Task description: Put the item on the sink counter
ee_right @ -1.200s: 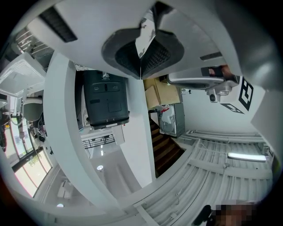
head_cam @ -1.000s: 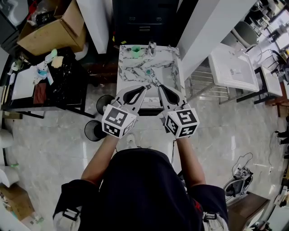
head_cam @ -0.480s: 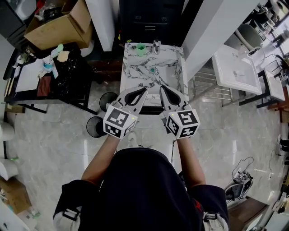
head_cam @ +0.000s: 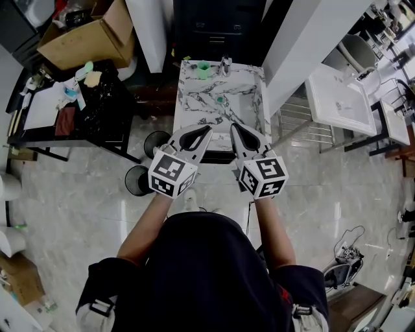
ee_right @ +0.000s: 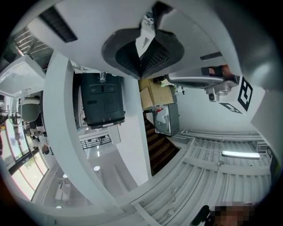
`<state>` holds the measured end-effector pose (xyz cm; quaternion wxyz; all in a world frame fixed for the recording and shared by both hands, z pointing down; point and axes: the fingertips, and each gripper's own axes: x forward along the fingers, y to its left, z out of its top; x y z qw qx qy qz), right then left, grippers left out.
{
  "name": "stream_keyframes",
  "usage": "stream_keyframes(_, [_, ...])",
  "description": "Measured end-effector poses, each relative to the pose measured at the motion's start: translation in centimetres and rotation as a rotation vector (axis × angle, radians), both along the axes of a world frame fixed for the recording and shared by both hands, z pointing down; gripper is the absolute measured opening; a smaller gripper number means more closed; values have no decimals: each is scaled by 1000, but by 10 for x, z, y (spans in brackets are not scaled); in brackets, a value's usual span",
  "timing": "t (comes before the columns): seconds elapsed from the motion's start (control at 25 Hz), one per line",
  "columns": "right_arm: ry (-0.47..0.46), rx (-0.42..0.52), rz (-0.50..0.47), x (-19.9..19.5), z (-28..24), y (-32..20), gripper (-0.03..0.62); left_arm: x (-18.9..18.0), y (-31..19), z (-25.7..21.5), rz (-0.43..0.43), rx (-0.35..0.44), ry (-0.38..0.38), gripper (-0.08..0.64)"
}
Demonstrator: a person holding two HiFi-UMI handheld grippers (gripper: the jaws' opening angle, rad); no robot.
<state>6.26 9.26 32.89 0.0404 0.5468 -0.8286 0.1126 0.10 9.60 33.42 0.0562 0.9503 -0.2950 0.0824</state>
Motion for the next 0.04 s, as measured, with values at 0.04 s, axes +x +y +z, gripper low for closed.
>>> stream_keyframes(0.04, [-1,-2,0,0,0,0,34,0,0,0,0,-1,1,27])
